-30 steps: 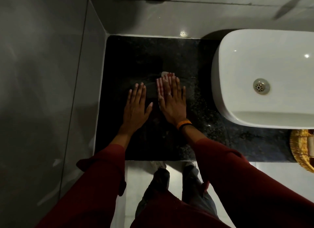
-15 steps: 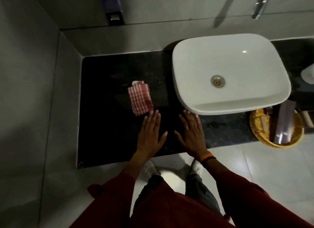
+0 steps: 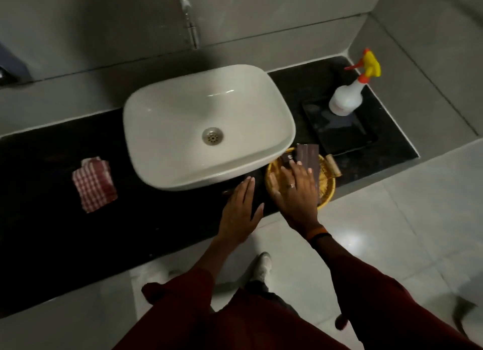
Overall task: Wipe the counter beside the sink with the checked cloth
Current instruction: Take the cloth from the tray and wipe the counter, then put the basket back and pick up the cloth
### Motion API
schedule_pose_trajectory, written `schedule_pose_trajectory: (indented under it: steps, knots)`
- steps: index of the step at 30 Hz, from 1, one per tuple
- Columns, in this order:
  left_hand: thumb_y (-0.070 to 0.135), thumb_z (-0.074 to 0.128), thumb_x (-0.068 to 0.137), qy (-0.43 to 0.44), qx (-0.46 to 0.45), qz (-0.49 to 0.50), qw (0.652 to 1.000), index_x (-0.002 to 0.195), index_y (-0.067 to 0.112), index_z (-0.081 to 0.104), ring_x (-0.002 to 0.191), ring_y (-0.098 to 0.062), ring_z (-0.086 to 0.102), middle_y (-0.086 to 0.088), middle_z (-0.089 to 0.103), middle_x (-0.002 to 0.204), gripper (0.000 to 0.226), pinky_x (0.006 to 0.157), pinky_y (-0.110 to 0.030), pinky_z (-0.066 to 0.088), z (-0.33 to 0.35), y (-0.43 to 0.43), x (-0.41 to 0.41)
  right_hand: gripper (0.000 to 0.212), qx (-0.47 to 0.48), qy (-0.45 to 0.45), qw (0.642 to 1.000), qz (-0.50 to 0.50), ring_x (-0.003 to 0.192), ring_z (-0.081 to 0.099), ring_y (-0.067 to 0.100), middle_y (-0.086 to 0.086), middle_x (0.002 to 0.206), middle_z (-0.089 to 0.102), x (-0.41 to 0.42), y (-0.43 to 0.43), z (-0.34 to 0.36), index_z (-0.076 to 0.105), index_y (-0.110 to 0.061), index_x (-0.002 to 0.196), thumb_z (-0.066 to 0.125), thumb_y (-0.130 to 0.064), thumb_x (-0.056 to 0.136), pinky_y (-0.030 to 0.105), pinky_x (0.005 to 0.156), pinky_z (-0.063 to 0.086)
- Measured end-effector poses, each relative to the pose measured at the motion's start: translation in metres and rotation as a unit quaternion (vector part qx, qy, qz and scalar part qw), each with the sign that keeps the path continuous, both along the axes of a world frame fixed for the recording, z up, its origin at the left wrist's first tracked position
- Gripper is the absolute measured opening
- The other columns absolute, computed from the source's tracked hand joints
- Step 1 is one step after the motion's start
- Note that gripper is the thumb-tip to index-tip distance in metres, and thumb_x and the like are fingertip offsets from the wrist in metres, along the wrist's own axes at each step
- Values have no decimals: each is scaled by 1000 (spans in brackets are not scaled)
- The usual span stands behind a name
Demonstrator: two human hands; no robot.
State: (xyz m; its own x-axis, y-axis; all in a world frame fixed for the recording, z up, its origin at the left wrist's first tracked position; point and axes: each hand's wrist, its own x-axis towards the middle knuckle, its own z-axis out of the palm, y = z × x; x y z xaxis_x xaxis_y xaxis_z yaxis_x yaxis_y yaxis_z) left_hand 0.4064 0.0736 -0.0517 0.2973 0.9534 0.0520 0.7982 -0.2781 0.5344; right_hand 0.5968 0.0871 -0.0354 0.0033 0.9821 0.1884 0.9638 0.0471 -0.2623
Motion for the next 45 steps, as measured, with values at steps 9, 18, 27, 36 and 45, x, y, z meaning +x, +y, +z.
schedule_pose_trajectory:
  steps: [9, 18, 27, 36, 45]
  knots:
    - [35, 58, 96, -48, -158, 83, 983, 151, 21, 36, 140, -32, 44, -10, 35, 159, 61, 113, -44, 45, 12, 39, 95, 53, -66, 124, 975, -174, 140, 44, 38, 20, 153, 45, 99, 45, -9, 40, -8, 150, 52, -24, 102, 55, 113, 43]
    - [4, 56, 85, -119, -183, 149, 964, 139, 25, 53, 116, -30, 64, -8, 61, 138, 58, 99, -38, 53, 23, 17, 63, 26, -47, 153, 971, -176, 91, 72, 33, 16, 103, 74, 80, 13, -5, 62, -7, 122, 46, -21, 106, 39, 79, 55]
    - [-1, 55, 91, -98, -175, 247, 948, 142, 23, 52, 126, -22, 60, -7, 52, 150, 56, 98, -23, 48, 20, -76, -139, 22, -102, 318, 942, -30, 70, 66, 17, -4, 84, 66, -107, -59, 3, 57, -20, 119, 42, -29, 104, 27, 65, 54]
    - [1, 56, 91, -131, -182, 349, 910, 143, 25, 50, 135, -25, 53, -8, 45, 156, 58, 105, -33, 50, 27, -116, -336, 27, -200, 369, 908, 5, 95, 71, 21, -1, 104, 73, -314, -58, 1, 58, -18, 129, 46, -25, 106, 32, 82, 56]
    - [-5, 57, 86, -165, -213, 336, 902, 143, 20, 52, 139, -27, 49, -7, 47, 155, 62, 116, -40, 43, 27, -112, -421, 35, -196, 331, 923, -33, 98, 71, 33, 13, 109, 74, -400, -62, 1, 54, -13, 135, 55, -21, 101, 33, 85, 49]
